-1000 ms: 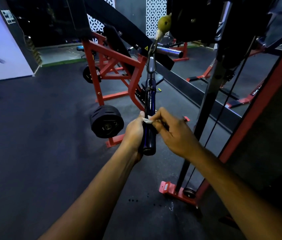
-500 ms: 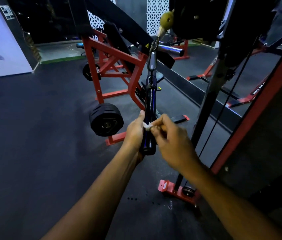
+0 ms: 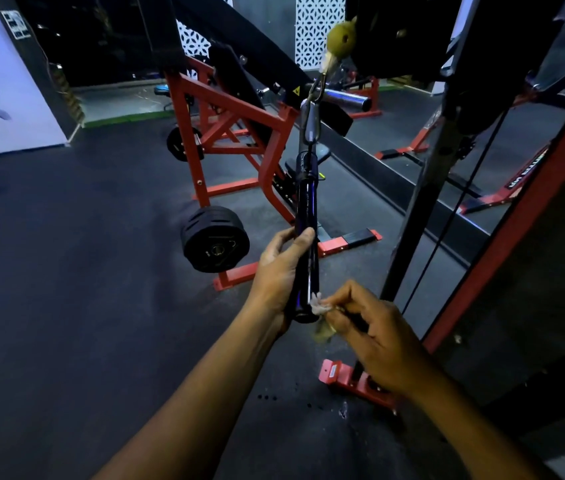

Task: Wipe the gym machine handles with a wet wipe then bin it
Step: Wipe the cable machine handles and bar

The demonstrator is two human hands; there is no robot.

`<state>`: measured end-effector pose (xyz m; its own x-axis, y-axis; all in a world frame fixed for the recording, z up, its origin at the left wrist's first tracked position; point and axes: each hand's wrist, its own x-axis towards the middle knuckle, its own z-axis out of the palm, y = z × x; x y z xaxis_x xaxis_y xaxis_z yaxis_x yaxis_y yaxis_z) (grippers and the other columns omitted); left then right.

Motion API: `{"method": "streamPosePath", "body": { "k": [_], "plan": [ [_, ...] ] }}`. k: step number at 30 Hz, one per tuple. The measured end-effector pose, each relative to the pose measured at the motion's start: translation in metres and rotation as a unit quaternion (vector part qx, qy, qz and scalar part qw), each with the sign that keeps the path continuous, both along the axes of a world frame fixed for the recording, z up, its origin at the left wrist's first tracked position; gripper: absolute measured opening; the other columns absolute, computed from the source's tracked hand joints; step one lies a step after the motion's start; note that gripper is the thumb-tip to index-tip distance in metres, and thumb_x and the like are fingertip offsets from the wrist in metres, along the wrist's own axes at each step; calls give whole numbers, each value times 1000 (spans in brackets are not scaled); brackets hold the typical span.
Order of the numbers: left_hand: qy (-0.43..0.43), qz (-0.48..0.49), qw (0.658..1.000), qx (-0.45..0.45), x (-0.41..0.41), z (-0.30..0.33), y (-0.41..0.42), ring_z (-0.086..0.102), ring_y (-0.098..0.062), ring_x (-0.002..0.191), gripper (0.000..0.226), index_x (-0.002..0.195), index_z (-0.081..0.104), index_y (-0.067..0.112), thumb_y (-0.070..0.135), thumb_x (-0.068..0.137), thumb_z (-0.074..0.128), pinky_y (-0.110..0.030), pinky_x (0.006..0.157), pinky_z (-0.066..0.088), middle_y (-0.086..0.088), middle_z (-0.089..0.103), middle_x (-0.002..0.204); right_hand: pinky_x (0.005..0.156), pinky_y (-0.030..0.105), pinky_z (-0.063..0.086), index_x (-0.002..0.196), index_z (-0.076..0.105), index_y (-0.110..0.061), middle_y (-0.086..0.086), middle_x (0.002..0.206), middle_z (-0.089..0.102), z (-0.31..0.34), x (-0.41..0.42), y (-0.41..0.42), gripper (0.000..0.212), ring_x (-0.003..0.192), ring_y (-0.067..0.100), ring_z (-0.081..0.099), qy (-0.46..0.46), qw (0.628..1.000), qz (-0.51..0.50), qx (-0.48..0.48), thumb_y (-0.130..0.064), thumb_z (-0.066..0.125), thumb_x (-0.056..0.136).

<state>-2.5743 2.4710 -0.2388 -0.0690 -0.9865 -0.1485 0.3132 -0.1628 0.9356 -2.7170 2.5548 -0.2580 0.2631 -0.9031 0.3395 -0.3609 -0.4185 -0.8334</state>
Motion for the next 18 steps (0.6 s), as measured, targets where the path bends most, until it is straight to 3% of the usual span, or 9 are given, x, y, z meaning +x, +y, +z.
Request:
{"method": "streamPosePath", "body": {
  "k": [3,6,9,13,16,18],
  "plan": [
    [-13,-13,1000,-8,-1,0,-2,61,-17,62,23,108,68,16,34,95,70,-33,58,52,3,65,70,66,17,53,99,63,-12,1,81,70,-1,-16,-12,10,74,11,70,-76,993,-89,11,-17,55,99],
    [-70,-17,997,-14,-1,8,-3,63,-11,63,24,111,70,14,34,98,66,-27,59,53,6,67,70,69,28,58,96,69,-10,10,80,69,1,-18,-37,10,74,26,69,-169,972,-162,-6,-5,60,97],
    [-141,7,990,-26,-3,14,-1,68,-3,69,23,120,67,21,34,102,60,-19,59,52,10,73,83,75,34,61,95,72,-7,9,90,75,-3,-16,-77,9,83,29,73,-271,943,-190,27,-3,64,95],
    [-225,28,972,-56,-10,18,3,64,-6,98,30,135,57,28,36,108,48,-23,73,49,5,67,116,74,29,61,101,72,3,11,92,73,5,-8,-156,11,82,18,75,-375,895,-229,78,3,63,94],
    [-233,31,970,-68,-18,19,3,54,-12,129,43,153,44,30,34,110,42,-34,106,46,7,54,146,81,37,62,102,75,-3,13,92,76,10,2,-193,13,85,22,75,-354,911,-205,57,0,69,91],
    [-217,42,974,-55,-24,21,2,51,-19,136,45,155,40,35,35,110,40,-45,116,41,5,51,152,88,46,60,96,77,-17,10,92,77,8,2,-201,16,89,25,75,-339,922,-176,55,-4,71,89]
  ]
}}
